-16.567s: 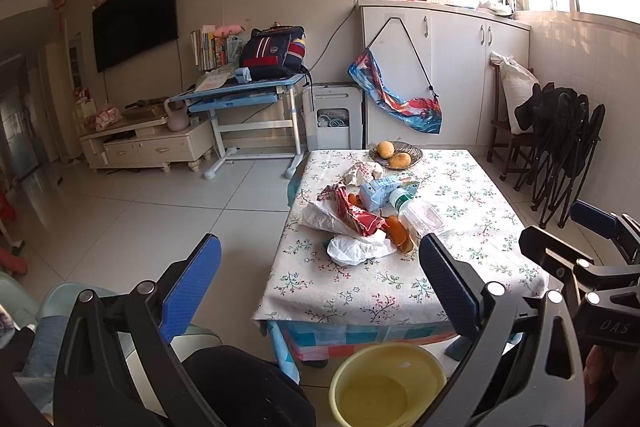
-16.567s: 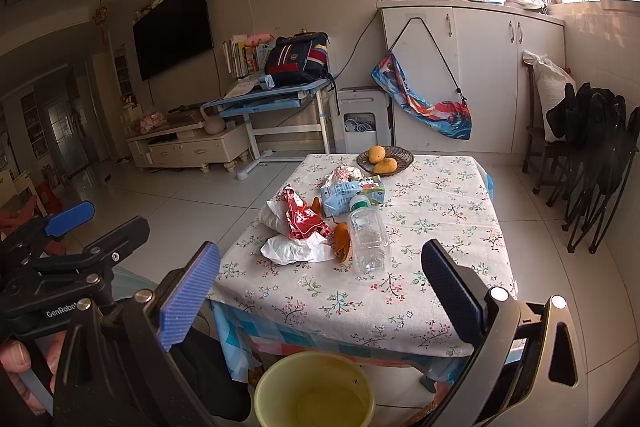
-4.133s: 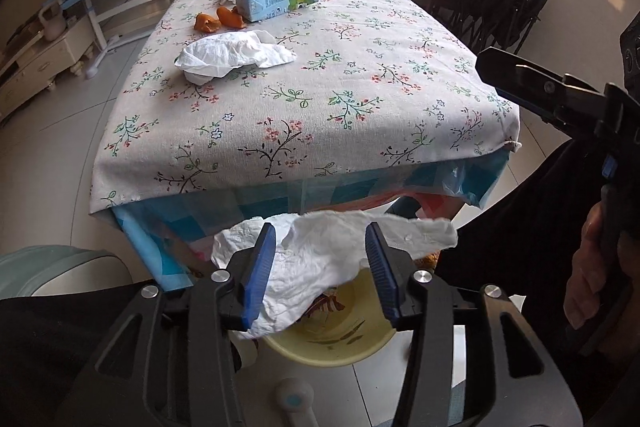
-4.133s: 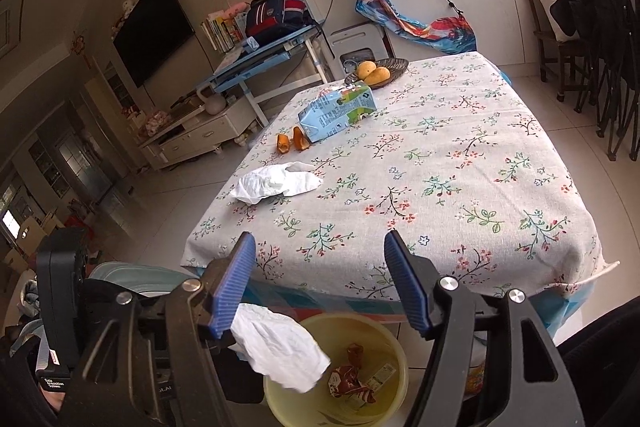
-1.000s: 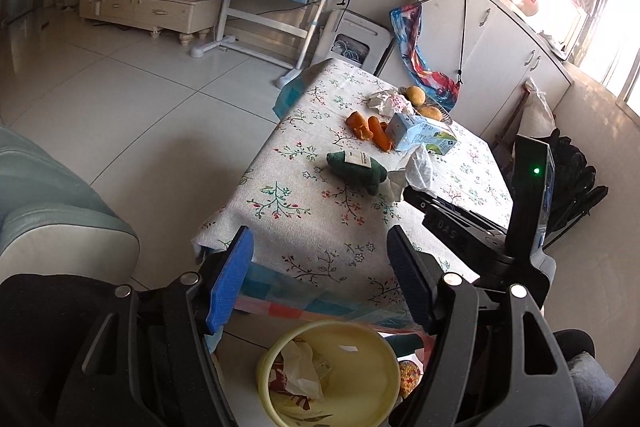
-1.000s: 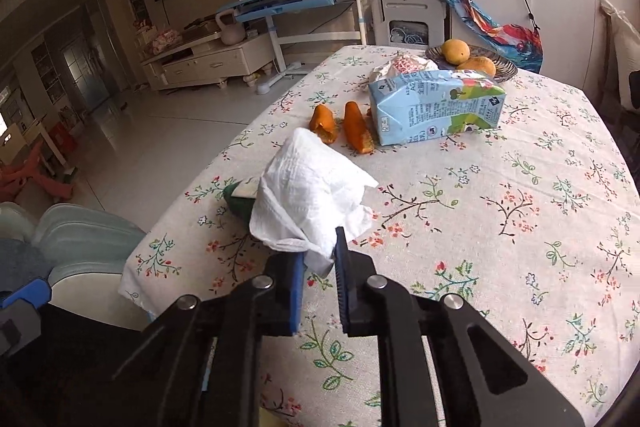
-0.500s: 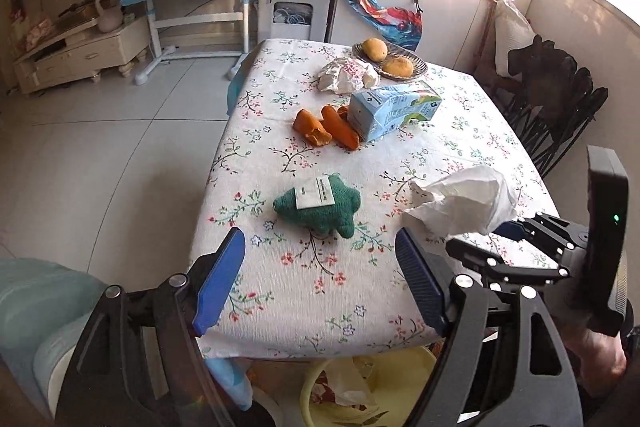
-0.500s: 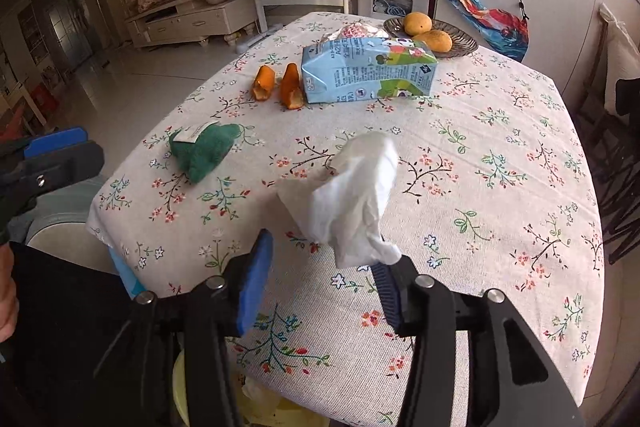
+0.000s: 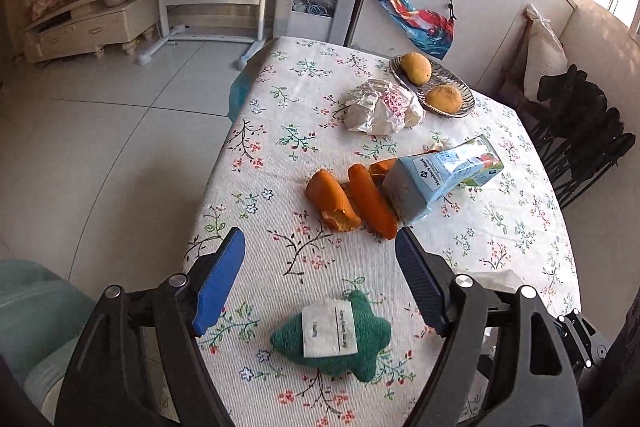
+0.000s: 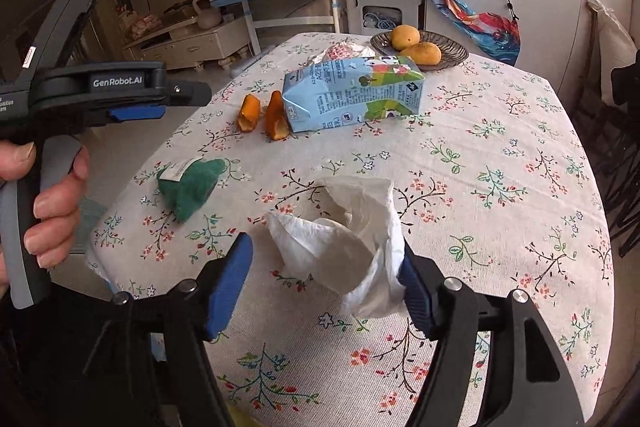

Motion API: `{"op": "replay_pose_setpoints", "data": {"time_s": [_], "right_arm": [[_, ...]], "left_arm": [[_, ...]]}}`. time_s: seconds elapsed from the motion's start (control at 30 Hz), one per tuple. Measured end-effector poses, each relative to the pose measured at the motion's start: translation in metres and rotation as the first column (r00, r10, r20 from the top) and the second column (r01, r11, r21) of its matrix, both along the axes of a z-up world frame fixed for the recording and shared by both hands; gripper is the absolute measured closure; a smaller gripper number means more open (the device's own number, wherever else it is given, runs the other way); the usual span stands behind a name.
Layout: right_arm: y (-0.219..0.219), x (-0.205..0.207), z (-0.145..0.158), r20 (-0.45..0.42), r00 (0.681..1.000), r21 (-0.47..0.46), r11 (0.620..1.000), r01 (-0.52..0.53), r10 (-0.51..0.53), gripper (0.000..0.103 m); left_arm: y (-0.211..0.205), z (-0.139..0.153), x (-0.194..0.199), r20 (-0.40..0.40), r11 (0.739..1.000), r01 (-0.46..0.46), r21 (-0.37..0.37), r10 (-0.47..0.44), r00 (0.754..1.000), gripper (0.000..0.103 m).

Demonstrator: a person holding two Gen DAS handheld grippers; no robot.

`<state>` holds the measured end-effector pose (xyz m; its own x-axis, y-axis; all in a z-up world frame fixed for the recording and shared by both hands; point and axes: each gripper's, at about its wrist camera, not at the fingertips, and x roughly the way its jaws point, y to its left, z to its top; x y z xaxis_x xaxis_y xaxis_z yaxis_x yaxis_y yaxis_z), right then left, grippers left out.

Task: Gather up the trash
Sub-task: 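Grasp the orange peel strip with the left gripper while the right gripper holds the tissue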

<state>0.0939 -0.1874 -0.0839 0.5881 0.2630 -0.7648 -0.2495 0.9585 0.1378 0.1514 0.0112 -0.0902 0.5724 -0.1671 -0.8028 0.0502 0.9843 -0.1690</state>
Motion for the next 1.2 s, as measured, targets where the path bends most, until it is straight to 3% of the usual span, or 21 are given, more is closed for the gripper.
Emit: {"op": "replay_pose_setpoints", "data": {"time_s": [0.3, 0.5, 0.67, 0.7, 0.73, 0.93, 1.03, 1.2], "right_arm": [[-0.009, 0.019, -0.017, -0.049, 0.999, 0.007, 1.0, 0.019, -0.019, 0.036], [-0.007, 0.021, -0.022, -0.054, 0.998, -0.011, 1.0, 0.015, -0.015, 0.036], [-0.005, 0.017, -0.023, -0.039, 0.999, -0.034, 0.999, 0.013, -0.014, 0.037], [-0.005, 0.017, -0.023, -0.035, 0.999, -0.037, 0.999, 0.013, -0.014, 0.041], [-0.005, 0.017, -0.023, -0.032, 0.999, -0.042, 0.999, 0.014, -0.016, 0.047], [-0.009, 0.017, -0.021, -0.026, 0.999, -0.029, 0.999, 0.017, -0.018, 0.075], [-0.016, 0.018, -0.021, -0.043, 0.999, 0.032, 0.999, 0.031, -0.029, 0.083], [-0.028, 0.014, -0.013, -0.046, 0.998, 0.135, 0.989, 0.057, -0.051, 0.086]], "left_arm": [[-0.011, -0.026, 0.048, -0.064, 0.998, -0.046, 0.052, 0.049, 0.997, 0.032], [-0.014, -0.04, 0.06, -0.114, 0.996, -0.042, 0.073, 0.05, 0.992, 0.046], [-0.022, -0.044, 0.06, -0.101, 0.994, -0.01, 0.111, 0.021, 0.995, 0.066], [-0.023, -0.044, 0.06, -0.094, 0.994, 0.001, 0.11, 0.01, 0.996, 0.07], [-0.025, -0.045, 0.06, -0.091, 0.995, 0.014, 0.102, -0.005, 0.996, 0.08], [-0.031, -0.039, 0.052, -0.061, 0.993, 0.074, 0.095, -0.068, 0.996, 0.088], [-0.028, -0.03, 0.044, -0.039, 0.993, 0.076, 0.096, -0.073, 0.997, 0.089], [-0.02, -0.004, 0.021, 0.024, 0.993, 0.064, 0.098, -0.067, 0.997, 0.089]]}}
